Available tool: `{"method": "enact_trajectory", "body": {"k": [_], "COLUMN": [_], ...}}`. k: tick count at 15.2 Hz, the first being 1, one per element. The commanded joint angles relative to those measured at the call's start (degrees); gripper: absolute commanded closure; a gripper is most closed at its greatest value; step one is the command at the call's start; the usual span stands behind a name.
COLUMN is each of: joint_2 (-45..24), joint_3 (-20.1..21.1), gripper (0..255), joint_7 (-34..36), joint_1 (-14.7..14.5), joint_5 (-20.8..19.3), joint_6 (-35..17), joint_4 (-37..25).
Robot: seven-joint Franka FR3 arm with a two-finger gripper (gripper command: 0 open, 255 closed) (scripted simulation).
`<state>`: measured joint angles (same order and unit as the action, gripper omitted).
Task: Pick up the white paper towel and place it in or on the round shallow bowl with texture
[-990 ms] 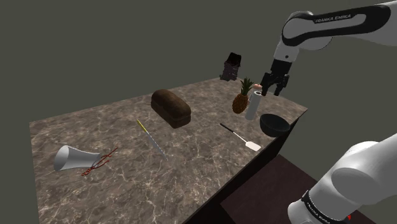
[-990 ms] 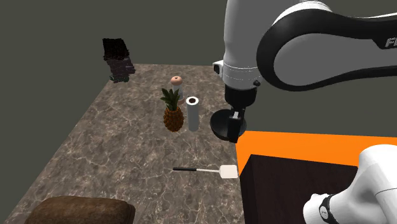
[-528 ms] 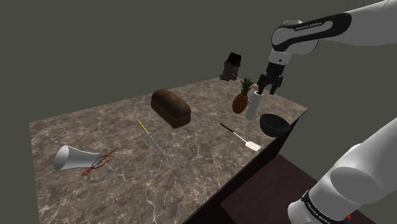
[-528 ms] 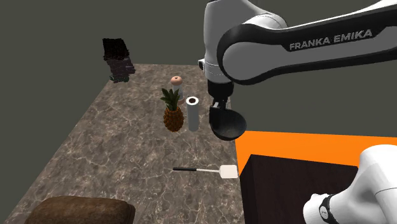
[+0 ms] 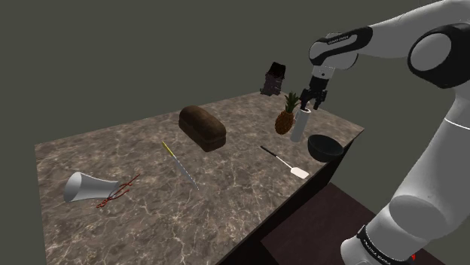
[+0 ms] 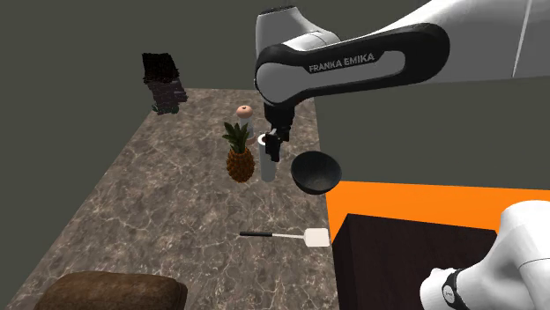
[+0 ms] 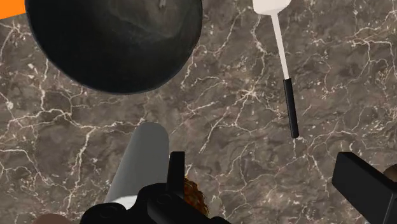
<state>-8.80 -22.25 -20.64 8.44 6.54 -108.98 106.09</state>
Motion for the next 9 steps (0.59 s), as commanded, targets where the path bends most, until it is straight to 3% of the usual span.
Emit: {"method": "enact_trajectory", "body": {"k": [1,9], "joint_2": [-4.3,-23.0], "joint_3": [-0.4,0.2], "gripper": [0,0], "joint_7": [-2.1,-7.3], "joint_1": [1.3,8.2], "joint_5": [1.5,7.3], "joint_6": [-0.2,2.7], "joint_4": [-4.0,-25.8]}}
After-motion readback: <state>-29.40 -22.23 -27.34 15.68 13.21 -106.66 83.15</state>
